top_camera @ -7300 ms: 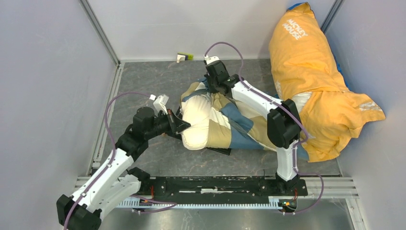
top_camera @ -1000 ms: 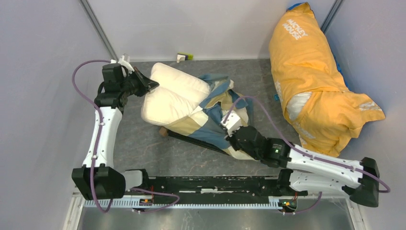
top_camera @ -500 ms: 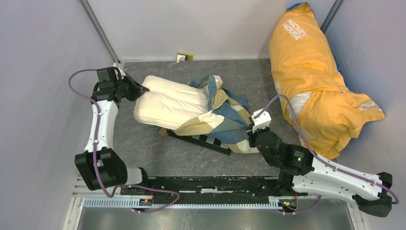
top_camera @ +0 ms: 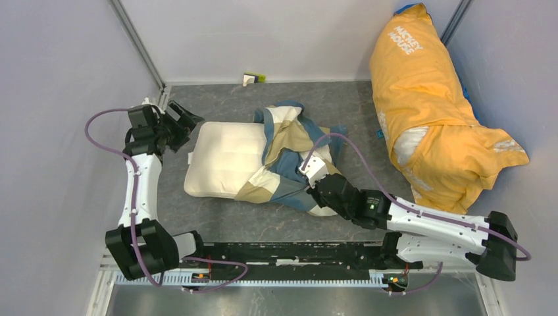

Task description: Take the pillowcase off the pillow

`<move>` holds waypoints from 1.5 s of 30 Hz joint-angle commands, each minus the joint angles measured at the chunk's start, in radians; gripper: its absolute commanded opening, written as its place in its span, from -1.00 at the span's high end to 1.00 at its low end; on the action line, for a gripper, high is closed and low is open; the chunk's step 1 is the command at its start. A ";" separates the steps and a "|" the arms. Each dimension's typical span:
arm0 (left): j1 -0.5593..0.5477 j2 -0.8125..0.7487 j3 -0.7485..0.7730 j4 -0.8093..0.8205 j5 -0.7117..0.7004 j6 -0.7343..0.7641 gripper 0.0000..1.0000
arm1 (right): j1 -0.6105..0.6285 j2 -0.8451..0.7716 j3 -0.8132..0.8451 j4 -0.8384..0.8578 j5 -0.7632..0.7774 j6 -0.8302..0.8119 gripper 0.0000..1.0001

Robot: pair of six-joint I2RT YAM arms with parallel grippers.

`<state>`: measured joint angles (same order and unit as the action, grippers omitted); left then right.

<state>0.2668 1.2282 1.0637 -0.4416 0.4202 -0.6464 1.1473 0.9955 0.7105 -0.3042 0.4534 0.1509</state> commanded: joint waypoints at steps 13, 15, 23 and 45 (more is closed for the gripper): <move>0.001 -0.258 -0.242 -0.215 -0.373 -0.177 -1.00 | -0.003 0.005 0.022 0.101 -0.018 0.003 1.00; 0.001 -0.263 -0.252 -0.291 -0.452 -0.224 -1.00 | -0.003 -0.005 0.017 0.099 -0.017 0.004 1.00; 0.001 -0.317 -0.342 -0.369 -0.415 -0.249 -1.00 | -0.004 -0.033 0.006 0.100 -0.021 0.000 1.00; -0.029 -0.586 -0.721 0.101 0.015 -0.612 -1.00 | -0.003 0.024 0.041 0.174 -0.150 0.010 1.00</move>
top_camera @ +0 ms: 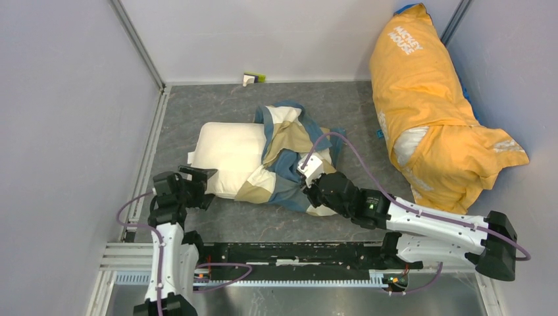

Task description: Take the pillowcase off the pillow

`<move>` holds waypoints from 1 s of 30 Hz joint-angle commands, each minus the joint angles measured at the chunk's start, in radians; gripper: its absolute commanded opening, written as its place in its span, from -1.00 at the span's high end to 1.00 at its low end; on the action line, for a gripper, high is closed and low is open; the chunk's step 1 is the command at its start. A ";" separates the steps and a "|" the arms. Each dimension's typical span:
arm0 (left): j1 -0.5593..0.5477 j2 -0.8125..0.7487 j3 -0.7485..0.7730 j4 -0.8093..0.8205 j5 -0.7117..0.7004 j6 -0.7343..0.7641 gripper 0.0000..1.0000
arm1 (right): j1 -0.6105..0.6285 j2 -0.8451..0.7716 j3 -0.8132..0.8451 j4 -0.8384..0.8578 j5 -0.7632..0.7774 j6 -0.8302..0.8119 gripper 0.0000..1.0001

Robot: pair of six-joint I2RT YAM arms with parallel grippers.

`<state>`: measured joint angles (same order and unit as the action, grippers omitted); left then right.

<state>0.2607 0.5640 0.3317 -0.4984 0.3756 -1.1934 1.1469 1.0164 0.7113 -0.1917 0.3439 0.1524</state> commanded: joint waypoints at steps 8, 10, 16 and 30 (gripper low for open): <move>-0.067 0.180 -0.017 0.366 0.064 -0.122 0.50 | -0.002 0.000 0.058 0.065 -0.038 -0.008 1.00; -0.066 0.197 0.048 0.314 0.012 -0.074 0.90 | -0.002 0.001 0.075 0.034 -0.004 -0.007 1.00; -0.064 0.286 0.329 0.205 -0.141 0.036 0.95 | -0.002 -0.062 0.087 -0.122 0.198 0.042 1.00; 0.069 0.641 0.927 -0.029 -0.463 0.202 0.95 | -0.004 -0.331 0.089 -0.492 0.689 0.284 1.00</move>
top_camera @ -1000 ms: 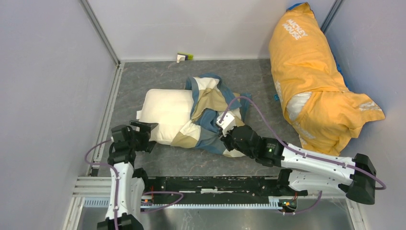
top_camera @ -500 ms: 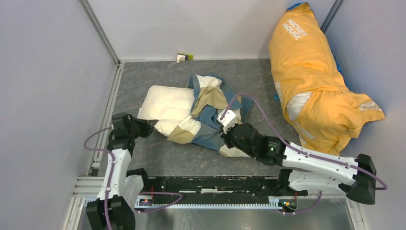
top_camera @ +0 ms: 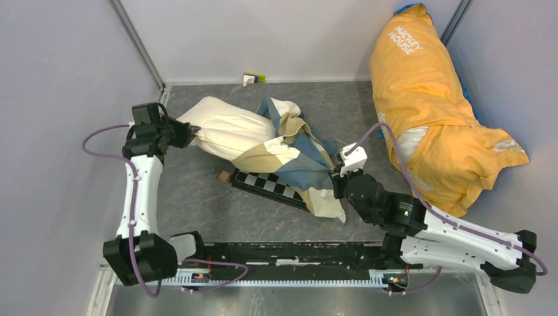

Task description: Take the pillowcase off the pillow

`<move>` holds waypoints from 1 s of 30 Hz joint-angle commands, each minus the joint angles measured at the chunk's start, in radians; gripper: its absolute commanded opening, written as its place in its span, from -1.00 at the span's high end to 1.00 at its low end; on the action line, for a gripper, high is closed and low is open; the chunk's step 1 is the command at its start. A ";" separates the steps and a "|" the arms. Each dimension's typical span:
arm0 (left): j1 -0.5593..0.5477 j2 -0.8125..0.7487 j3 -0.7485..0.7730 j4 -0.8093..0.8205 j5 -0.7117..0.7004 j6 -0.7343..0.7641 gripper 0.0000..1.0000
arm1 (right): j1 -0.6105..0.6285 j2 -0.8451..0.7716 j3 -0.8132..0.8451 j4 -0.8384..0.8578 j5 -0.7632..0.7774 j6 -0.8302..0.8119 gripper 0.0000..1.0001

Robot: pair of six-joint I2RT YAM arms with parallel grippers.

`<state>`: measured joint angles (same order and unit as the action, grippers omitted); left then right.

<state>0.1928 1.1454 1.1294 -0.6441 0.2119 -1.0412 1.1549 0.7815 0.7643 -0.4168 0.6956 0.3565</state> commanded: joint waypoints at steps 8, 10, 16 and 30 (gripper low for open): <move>0.199 0.061 0.155 0.120 -0.255 0.055 0.95 | -0.012 -0.254 0.061 -0.114 0.306 -0.112 1.00; 0.199 0.058 0.155 0.117 -0.252 0.049 0.95 | -0.012 -0.222 0.090 -0.125 0.261 -0.133 0.96; 0.200 0.032 0.083 0.205 -0.070 -0.034 0.95 | -0.012 -0.057 0.084 -0.053 -0.243 -0.308 -0.76; 0.200 0.028 0.111 0.160 -0.098 0.022 0.95 | -0.130 0.467 0.077 0.237 -0.241 -0.512 -0.96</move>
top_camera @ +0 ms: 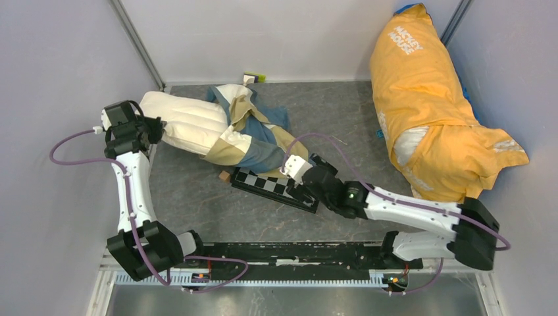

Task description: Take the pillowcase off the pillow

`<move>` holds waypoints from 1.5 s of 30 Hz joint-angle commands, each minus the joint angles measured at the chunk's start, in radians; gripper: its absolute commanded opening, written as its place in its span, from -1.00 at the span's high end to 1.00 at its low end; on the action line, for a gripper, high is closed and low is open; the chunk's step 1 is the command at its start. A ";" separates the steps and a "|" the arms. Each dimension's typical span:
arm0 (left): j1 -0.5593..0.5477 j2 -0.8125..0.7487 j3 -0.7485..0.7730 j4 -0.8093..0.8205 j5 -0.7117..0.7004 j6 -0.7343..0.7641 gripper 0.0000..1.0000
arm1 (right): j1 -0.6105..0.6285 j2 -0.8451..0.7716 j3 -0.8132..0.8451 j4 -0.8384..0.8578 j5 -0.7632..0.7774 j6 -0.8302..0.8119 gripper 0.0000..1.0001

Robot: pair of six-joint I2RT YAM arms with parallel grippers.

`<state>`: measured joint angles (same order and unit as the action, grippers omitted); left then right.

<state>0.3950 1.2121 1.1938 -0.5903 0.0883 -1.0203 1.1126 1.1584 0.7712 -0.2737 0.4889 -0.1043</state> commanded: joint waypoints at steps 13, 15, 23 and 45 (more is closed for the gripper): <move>-0.002 -0.020 0.037 0.115 0.037 0.017 0.95 | -0.369 0.291 0.072 0.294 -0.479 -0.041 -0.96; -0.001 -0.020 0.038 0.116 0.037 0.020 0.95 | -0.377 0.322 0.076 0.289 -0.486 -0.045 -0.96; -0.001 -0.019 0.041 0.119 0.034 0.023 0.95 | -0.423 0.338 0.059 0.311 -0.476 0.004 0.65; 0.070 -0.074 0.108 -0.006 -0.132 0.011 0.95 | -0.634 -0.370 0.175 0.075 0.131 0.174 1.00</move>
<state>0.4255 1.1862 1.2301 -0.7322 0.0719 -1.0096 0.5320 0.9112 0.8352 -0.1486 0.3946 0.0669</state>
